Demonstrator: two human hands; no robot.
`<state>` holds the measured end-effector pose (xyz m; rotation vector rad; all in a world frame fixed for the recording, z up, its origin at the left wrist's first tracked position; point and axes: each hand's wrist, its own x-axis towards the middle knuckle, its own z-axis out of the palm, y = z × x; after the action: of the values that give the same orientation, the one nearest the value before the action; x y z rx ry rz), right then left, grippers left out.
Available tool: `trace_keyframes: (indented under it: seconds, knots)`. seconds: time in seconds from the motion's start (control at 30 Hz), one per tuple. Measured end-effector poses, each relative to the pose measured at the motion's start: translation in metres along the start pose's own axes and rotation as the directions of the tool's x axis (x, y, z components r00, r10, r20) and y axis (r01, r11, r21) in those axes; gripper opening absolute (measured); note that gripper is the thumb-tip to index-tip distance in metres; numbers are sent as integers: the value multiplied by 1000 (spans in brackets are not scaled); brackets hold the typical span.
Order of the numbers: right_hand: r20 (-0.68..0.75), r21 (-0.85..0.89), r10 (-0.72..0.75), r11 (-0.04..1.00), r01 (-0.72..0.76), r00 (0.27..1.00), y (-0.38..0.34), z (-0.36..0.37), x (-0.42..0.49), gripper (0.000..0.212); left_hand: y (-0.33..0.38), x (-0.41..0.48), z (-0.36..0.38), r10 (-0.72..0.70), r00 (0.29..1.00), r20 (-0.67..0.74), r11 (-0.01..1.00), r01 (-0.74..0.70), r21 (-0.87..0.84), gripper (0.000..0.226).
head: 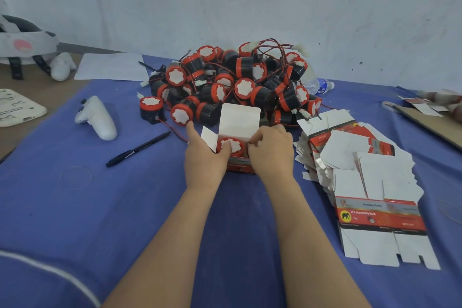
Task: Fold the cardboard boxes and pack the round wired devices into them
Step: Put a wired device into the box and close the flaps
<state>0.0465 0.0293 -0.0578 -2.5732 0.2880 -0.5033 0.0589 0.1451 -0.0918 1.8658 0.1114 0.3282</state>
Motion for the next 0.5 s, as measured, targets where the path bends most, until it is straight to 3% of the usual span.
trace_keyframes:
  seconds: [0.13,0.23,0.4,0.5]
  knots:
    - [154,-22,-9,1000,12,988,9,-9,0,25,1,0,0,-9,1000,10,1000,9,-6,89]
    - [212,102,4,994,-26,977,10,-12,1,49,2,0,-1,-11,1000,11,1000,11,5,89]
    - [142,39,-42,999,37,989,11,-7,1,37,3,-1,0,-5,1000,5,1000,5,31,87]
    - [37,129,-52,990,47,998,10,-6,1,27,3,-2,-1,-7,1000,7,999,7,38,87]
